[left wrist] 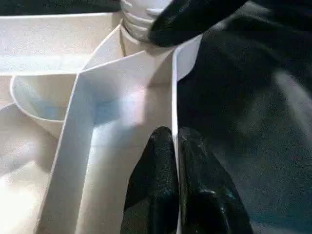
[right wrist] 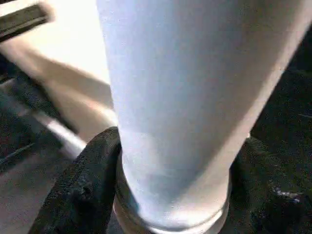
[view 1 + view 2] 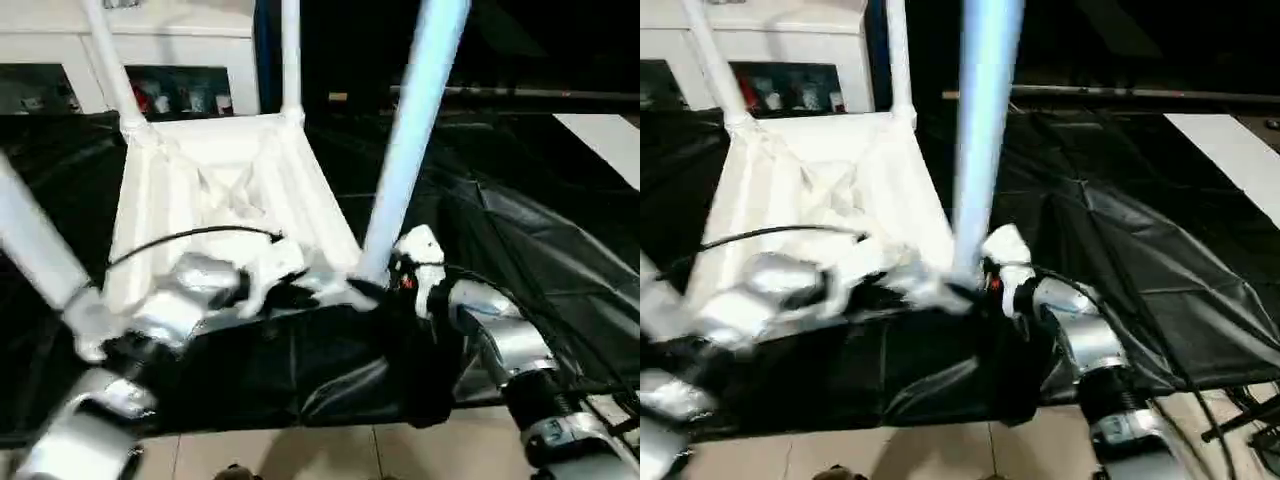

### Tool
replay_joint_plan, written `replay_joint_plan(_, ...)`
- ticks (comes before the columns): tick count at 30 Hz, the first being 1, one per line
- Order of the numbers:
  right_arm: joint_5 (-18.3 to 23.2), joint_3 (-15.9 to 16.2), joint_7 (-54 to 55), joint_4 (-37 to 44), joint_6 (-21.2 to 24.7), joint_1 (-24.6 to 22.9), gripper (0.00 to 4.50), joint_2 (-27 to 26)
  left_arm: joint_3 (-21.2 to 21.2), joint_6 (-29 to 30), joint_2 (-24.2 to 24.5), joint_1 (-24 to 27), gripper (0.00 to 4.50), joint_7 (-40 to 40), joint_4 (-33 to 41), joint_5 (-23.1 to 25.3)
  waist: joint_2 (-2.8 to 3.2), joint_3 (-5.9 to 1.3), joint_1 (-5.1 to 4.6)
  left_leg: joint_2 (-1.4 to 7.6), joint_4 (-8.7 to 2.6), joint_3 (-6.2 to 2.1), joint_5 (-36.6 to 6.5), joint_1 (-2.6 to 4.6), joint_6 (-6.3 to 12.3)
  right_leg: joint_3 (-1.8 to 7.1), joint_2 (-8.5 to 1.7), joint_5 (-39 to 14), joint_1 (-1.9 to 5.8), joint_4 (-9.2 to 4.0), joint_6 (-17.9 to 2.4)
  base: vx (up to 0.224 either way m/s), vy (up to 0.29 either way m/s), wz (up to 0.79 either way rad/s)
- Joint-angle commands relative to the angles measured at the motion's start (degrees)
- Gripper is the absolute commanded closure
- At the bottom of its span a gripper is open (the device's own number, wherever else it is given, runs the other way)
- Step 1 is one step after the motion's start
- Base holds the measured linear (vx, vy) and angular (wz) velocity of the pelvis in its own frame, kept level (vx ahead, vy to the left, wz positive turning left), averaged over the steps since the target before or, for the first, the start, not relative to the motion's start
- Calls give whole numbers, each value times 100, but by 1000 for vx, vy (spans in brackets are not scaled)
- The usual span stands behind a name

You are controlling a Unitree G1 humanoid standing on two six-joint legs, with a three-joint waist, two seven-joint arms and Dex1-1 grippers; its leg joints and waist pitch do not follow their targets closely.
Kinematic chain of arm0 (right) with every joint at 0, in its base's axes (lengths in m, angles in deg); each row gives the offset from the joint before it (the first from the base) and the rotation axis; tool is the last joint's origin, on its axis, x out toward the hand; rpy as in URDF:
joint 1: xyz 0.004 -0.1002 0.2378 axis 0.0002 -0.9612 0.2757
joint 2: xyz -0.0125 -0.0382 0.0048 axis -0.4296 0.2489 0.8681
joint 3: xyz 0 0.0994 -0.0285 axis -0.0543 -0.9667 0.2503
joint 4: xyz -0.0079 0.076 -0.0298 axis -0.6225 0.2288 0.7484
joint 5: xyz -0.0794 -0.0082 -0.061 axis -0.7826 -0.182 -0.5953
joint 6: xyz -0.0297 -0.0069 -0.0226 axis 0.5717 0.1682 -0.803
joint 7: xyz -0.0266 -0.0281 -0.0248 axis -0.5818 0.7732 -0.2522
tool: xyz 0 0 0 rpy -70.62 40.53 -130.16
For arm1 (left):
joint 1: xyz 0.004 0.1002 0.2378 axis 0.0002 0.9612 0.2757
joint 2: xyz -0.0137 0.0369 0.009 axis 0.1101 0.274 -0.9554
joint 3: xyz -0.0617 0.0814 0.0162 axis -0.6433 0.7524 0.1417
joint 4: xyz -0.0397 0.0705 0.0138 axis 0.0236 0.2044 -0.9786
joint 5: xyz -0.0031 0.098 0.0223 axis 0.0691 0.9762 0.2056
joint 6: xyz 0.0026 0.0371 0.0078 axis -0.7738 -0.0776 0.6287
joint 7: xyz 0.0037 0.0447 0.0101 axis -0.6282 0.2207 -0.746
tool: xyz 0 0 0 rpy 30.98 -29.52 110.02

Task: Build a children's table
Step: Rotate leg to tighten

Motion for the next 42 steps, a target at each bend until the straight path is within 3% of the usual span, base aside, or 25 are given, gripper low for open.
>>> replay_joint_plan(1,44,-146,721,-142,147,-5,178,-289,-375,226,-417,-148,450,-1005,-307,-145,-36,-347,-20,75,-390,11,-1505,101,-62,221,-327,-2625,211,-549,-784,0,0,0)
replay_joint_plan(2,3,-305,1287,-248,177,26,178,-483,-443,358,-647,-255,450,-1372,-450,-119,-50,-341,-27,61,-382,14,-1599,116,-58,210,-331,-2881,190,-591,-713,0,0,0)
replay_joint_plan(3,-43,-371,1599,-319,196,56,178,-572,-457,373,-759,-310,450,-1547,-528,-89,-24,-334,-37,49,-379,12,-1697,152,-95,197,-326,-3155,146,-638,-636,0,0,0)
replay_joint_plan(4,-103,-435,1982,-441,272,113,178,-705,-471,404,-950,-397,450,-1819,-659,-39,-46,-348,-38,37,-376,-4,-1704,149,-92,174,-332,-3258,176,-649,-572,0,0,0)
replay_joint_plan(5,-211,-394,2178,-539,296,177,178,-794,-466,414,-1127,-472,450,-2029,-787,12,-10,-359,-54,43,-400,-17,-1656,100,-88,170,-328,-3211,205,-644,-521,0,0,0)
replay_joint_plan(7,-336,-307,2263,-607,229,229,178,-833,-450,414,-1256,-525,450,-2178,-890,63,-18,-363,-53,30,-398,-12,-1666,99,-63,158,-306,-3082,197,-657,-457,0,0,0)
replay_joint_plan(9,-382,-248,2194,-706,89,309,178,-899,-365,311,-1405,-580,450,-2278,-1074,241,-15,-384,-49,17,-403,-17,-1568,43,48,158,-324,-2914,245,-640,-435,0,0,0)
replay_joint_plan(10,-328,-293,2173,-735,5,344,178,-942,-356,285,-1469,-590,450,-2305,-1144,280,0,-382,-47,21,-407,-16,-1579,57,70,157,-320,-2906,230,-644,-439,0,0,0)
replay_joint_plan(12,-259,-343,2107,-717,-55,354,122,-969,-338,286,-1488,-594,450,-2282,-1166,291,6,-401,-47,25,-409,-14,-1501,40,148,165,-319,-2682,244,-617,-508,0,0,0)
replay_joint_plan(13,-217,-386,2058,-690,-98,365,122,-981,-331,277,-1490,-598,450,-2245,-1184,291,4,-405,-46,26,-410,-14,-1474,34,163,164,-320,-2617,249,-608,-531,0,0,0)
replay_joint_plan(14,-142,-399,1846,-588,-181,380,99,-948,-354,216,-1431,-611,450,-2114,-1203,253,7,-407,-45,29,-413,-14,-1453,26,174,165,-321,-2526,255,-595,-577,0,0,0)
replay_joint_plan(19,-47,-345,1319,-358,-76,388,71,-704,-405,104,-1221,-581,450,-1683,-1090,177,26,-407,-109,24,-431,-32,-1551,-16,222,140,-314,-2568,294,-595,-592,0,0,0)
replay_joint_plan(22,64,25,-52,259,69,141,71,-40,-338,-101,-877,-477,450,-952,-892,136,54,-412,-124,33,-408,-25,-1436,-22,304,151,-315,-2351,298,-597,-656,0,0,0)
replay_joint_plan(23,82,71,-238,355,85,98,71,64,-327,-102,-820,-458,450,-833,-854,118,25,-411,-120,40,-411,-30,-1430,-45,379,146,-316,-2288,331,-585,-654,0,0,0)
replay_joint_plan(25,126,171,-708,591,141,-10,71,348,-265,-208,-640,-385,450,-410,-706,58,61,-409,-136,47,-416,-32,-1382,-46,384,150,-323,-2285,317,-588,-697,0,0,0)
replay_joint_plan(28,189,213,-1302,810,279,-95,71,735,-126,-337,-275,-135,450,703,-156,-239,53,-413,-153,80,-421,-40,-1381,-46,335,163,-339,-2208,328,-552,-856,0,0,0)
replay_joint_plan(29,197,215,-1372,837,300,-104,71,783,-106,-304,-223,-101,450,849,-71,-286,76,-415,-153,97,-421,-28,-1370,-23,333,177,-332,-2090,300,-539,-946,0,0,0)
replay_joint_plan(32,212,328,-1737,980,368,-148,71,1026,30,-252,-16,-7,450,1205,194,-286,95,-421,-103,131,-408,0,-1291,27,335,193,-309,-1420,273,-459,-1276,0,0,0)
replay_joint_plan(37,285,451,-2175,1149,502,-186,71,1205,73,-232,137,82,450,1603,372,-338,87,-414,-25,129,-416,19,-1298,22,299,196,-319,-1330,292,-434,-1281,0,0,0)
replay_joint_plan(40,236,519,-2314,1161,523,-195,86,1278,46,-236,158,121,450,1666,424,-293,59,-404,-29,118,-417,23,-1418,18,255,196,-342,-1649,296,-468,-1172,0,0,0)
replay_joint_plan(42,221,534,-2335,1150,520,-193,121,1287,27,-234,154,116,450,1646,415,-285,56,-398,-26,116,-422,18,-1437,22,230,198,-351,-1877,287,-495,-1070,0,0,0)
